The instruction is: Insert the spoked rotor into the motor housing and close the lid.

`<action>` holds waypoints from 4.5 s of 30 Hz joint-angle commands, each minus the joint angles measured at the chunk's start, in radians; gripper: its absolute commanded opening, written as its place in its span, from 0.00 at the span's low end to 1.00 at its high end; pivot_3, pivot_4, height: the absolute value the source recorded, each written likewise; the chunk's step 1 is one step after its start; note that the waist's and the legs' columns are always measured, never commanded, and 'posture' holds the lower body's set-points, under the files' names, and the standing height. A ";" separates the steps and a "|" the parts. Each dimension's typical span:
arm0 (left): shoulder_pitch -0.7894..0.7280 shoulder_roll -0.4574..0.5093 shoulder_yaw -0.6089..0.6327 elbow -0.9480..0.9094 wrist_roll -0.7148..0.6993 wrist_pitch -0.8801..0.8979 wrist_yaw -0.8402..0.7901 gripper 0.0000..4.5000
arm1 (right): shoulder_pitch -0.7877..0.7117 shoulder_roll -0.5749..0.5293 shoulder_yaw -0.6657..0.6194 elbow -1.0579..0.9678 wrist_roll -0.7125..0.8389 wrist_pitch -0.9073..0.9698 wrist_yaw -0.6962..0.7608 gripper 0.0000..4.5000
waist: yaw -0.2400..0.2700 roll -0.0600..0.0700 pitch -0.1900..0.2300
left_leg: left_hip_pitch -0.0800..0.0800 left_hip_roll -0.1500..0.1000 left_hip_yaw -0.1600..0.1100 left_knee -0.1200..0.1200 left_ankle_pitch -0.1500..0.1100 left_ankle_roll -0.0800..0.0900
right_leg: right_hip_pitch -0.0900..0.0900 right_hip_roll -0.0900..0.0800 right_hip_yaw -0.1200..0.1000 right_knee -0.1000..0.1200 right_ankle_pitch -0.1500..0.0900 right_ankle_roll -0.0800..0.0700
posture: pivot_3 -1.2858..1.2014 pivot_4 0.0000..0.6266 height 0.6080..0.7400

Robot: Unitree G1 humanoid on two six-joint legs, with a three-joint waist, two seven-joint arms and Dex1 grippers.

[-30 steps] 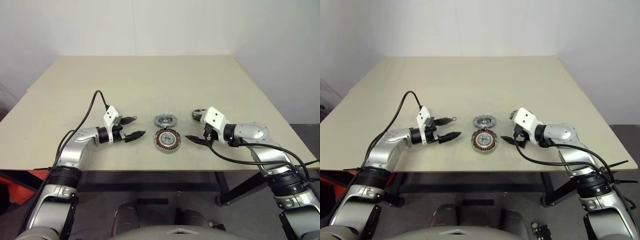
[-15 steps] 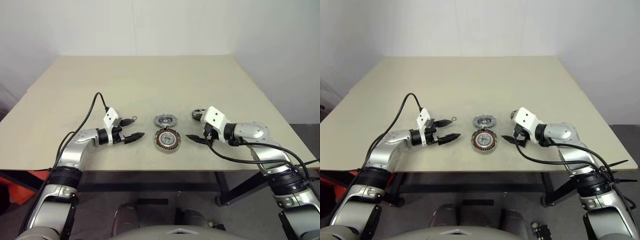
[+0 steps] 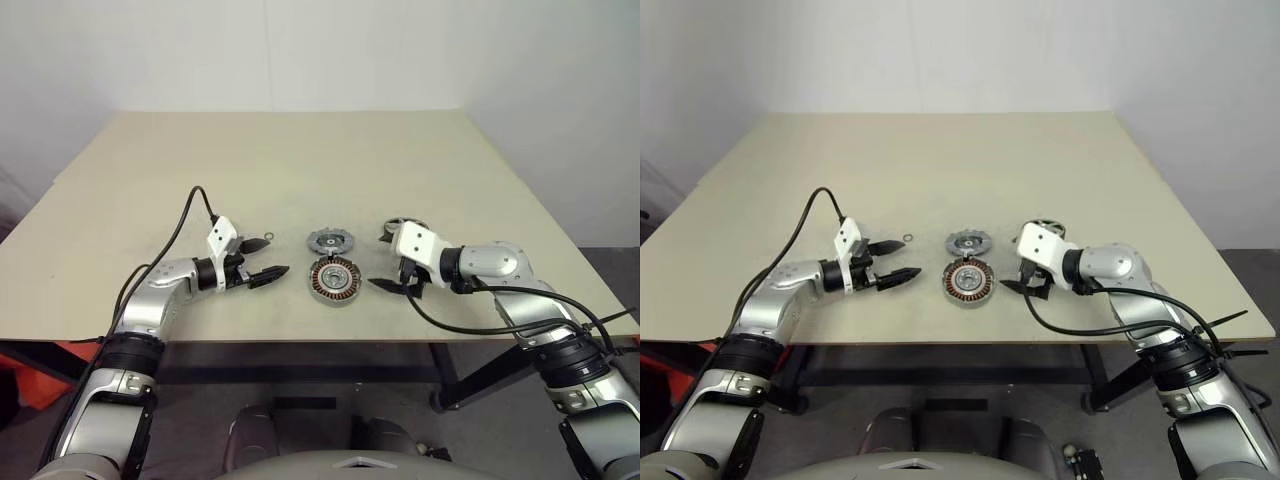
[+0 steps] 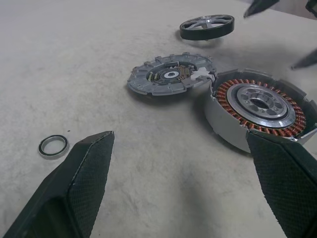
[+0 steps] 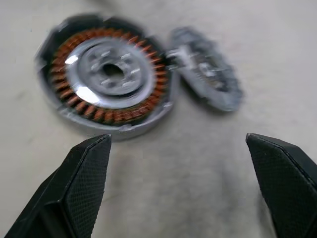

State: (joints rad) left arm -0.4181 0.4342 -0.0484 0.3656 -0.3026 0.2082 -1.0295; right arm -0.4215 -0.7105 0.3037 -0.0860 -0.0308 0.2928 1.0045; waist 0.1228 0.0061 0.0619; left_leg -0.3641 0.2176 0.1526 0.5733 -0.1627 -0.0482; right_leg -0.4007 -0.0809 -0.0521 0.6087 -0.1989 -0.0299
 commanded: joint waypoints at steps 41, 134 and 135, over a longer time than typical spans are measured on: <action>0.026 0.000 0.029 -0.067 0.011 -0.024 0.062 1.00 | -0.309 0.138 0.312 0.385 -0.273 -0.553 0.339 0.64 | -0.023 -0.002 -0.001 | 0.005 0.003 0.000 0.004 -0.001 0.001 | 0.006 0.002 0.000 0.004 0.001 -0.002 | 0.52 0.00 1.00; -0.255 -0.095 0.039 0.614 0.256 -0.217 0.387 0.29 | -0.109 0.203 -0.149 0.050 0.000 0.046 -0.219 0.76 | -0.028 -0.003 0.000 | 0.015 0.005 0.000 -0.004 0.002 -0.003 | 0.006 0.005 0.000 -0.002 0.000 0.000 | 0.52 0.00 1.00; -0.257 -0.097 0.038 0.613 0.256 -0.214 0.383 0.29 | -0.102 0.201 -0.152 0.043 0.001 0.050 -0.223 0.76 | -0.028 -0.003 0.000 | 0.015 0.005 0.000 -0.004 0.002 -0.003 | 0.006 0.005 0.000 -0.002 0.000 0.000 | 0.52 0.00 1.00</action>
State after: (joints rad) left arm -0.6821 0.3148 -0.0090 0.9551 -0.0690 -0.0253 -0.6514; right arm -0.5220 -0.4973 0.1856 0.0008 -0.0415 0.3402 0.7970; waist 0.0947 0.0028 0.0621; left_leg -0.3491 0.2221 0.1523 0.5691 -0.1611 -0.0511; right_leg -0.3945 -0.0757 -0.0525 0.6071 -0.1990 -0.0298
